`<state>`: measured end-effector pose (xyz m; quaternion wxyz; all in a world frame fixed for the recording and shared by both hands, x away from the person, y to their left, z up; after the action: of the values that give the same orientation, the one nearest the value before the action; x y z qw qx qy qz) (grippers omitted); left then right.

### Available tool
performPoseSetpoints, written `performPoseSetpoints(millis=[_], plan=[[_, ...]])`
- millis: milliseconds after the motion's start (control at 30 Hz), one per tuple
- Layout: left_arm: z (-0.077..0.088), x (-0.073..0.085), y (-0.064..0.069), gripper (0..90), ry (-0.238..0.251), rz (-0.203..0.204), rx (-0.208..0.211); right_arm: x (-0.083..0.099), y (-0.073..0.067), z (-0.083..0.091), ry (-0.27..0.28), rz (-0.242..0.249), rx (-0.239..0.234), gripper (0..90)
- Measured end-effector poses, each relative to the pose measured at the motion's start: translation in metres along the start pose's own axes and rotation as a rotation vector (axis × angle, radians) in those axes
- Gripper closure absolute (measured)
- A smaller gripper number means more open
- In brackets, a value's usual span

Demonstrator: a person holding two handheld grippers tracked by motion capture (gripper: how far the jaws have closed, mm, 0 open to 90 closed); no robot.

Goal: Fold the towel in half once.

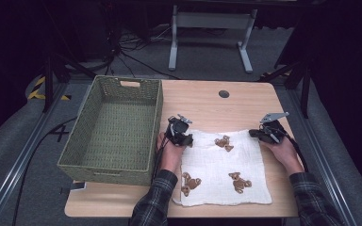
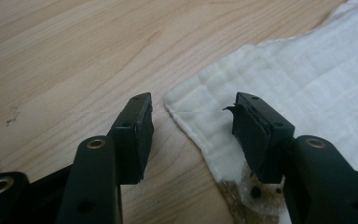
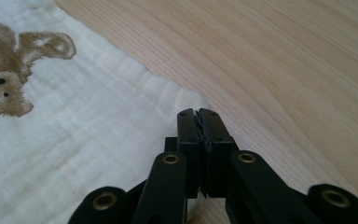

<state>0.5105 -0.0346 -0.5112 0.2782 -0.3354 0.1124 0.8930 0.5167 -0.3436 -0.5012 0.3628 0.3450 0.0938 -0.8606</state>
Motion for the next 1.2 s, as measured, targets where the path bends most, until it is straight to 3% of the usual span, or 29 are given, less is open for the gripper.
performPoseSetpoints(millis=[167, 200, 233, 333, 367, 467, 667, 900, 1033, 1200], plan=[[-0.004, -0.005, 0.001, 51.4, -0.010, -0.012, 0.018, 0.000, 0.000, 0.000, 0.002, -0.005, -0.001, 88.9], [-0.004, -0.005, 0.001, 55.6, -0.010, -0.012, 0.018, 0.000, 0.000, 0.000, 0.002, -0.005, -0.001, 88.9], [-0.005, -0.006, 0.003, 63.1, -0.002, 0.002, 0.044, 0.000, 0.000, 0.000, 0.003, -0.012, -0.005, 89.1], [-0.005, -0.007, 0.005, 82.8, -0.011, -0.013, 0.056, 0.001, 0.000, 0.000, 0.003, -0.014, -0.009, 89.2], [-0.005, -0.007, 0.006, 85.5, -0.016, -0.019, 0.066, 0.001, 0.000, 0.001, 0.004, -0.017, -0.013, 89.2], [-0.004, -0.008, 0.007, 87.3, -0.019, 0.001, 0.079, 0.001, 0.000, 0.002, 0.007, -0.020, -0.013, 89.3], [0.008, -0.019, 0.008, 87.5, 0.050, 0.041, 0.107, -0.002, 0.007, 0.013, 0.042, -0.027, 0.018, 89.3], [0.018, -0.034, 0.014, 87.6, 0.098, 0.026, 0.126, -0.007, 0.024, 0.033, 0.102, -0.039, 0.084, 89.3], [0.026, -0.042, 0.017, 87.5, 0.126, 0.011, 0.121, -0.011, 0.024, 0.045, 0.137, -0.042, 0.080, 89.3], [0.031, -0.037, 0.020, 87.6, 0.127, 0.005, 0.122, -0.011, 0.017, 0.051, 0.152, -0.042, 0.058, 89.3]])
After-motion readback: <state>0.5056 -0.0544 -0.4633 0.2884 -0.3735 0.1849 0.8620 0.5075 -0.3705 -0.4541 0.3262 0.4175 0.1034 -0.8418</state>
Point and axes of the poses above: each handheld gripper's, and its own axes: z roughly backward along the jaws, x roughly out of its underside, y roughly to its right, the point moved 7 cm from there along -z, roughly forward along the jaws, and after that the axes turned 1 degree about z, right-handed, at the moved point
